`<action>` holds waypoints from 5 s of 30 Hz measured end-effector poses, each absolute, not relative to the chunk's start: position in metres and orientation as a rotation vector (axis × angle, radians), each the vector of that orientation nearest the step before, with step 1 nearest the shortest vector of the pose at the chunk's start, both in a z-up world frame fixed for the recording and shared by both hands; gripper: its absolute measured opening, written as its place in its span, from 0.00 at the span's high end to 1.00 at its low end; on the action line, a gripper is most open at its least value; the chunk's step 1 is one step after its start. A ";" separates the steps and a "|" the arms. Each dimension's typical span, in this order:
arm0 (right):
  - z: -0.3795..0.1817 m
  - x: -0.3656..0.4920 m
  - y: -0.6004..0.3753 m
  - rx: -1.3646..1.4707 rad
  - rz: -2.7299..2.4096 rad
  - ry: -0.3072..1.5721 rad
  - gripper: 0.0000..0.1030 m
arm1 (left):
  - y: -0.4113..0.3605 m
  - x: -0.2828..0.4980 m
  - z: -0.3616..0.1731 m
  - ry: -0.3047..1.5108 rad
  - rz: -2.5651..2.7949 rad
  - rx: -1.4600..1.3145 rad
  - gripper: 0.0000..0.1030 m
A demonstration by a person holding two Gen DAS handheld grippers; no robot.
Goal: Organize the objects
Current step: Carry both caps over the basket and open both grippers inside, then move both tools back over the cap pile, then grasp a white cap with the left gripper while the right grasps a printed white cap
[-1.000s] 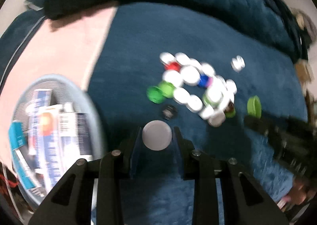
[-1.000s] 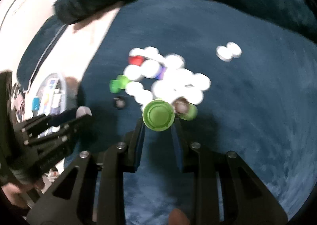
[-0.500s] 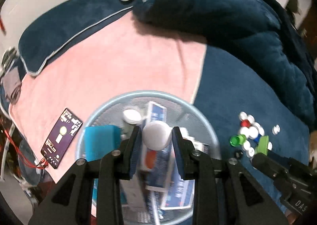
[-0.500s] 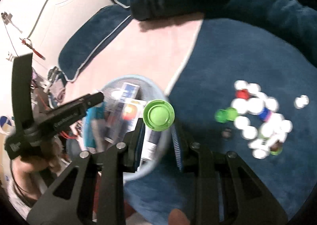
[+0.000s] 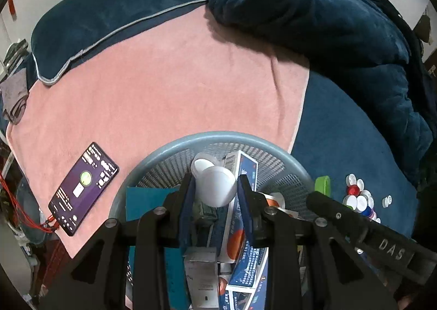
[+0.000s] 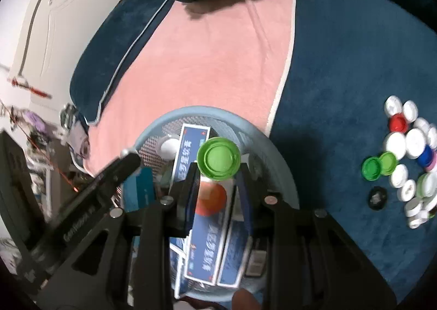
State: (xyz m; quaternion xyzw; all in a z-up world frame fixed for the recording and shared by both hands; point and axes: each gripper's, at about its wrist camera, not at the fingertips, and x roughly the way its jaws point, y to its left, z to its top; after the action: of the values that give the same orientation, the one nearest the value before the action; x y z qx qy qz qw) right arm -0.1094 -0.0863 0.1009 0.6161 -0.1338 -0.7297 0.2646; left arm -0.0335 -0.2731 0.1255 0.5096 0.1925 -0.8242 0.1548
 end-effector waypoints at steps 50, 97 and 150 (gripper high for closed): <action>0.115 -0.094 -0.040 1.664 -2.090 -0.218 0.00 | -0.235 -0.029 0.143 0.302 -2.251 1.522 0.03; 0.073 -0.078 0.228 1.886 -2.402 -0.647 0.00 | -0.011 -0.077 0.097 -0.074 -2.552 1.876 0.02; 0.025 -0.113 0.357 1.861 -2.600 -0.960 0.71 | 0.213 -0.217 0.012 -0.257 -2.967 2.055 0.70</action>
State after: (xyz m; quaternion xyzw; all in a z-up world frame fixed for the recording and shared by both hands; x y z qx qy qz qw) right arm -0.1134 0.3572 0.0246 0.5549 -0.2863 -0.7749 -0.0982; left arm -0.2175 0.2129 0.0125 0.5519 -0.0691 -0.7967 -0.2364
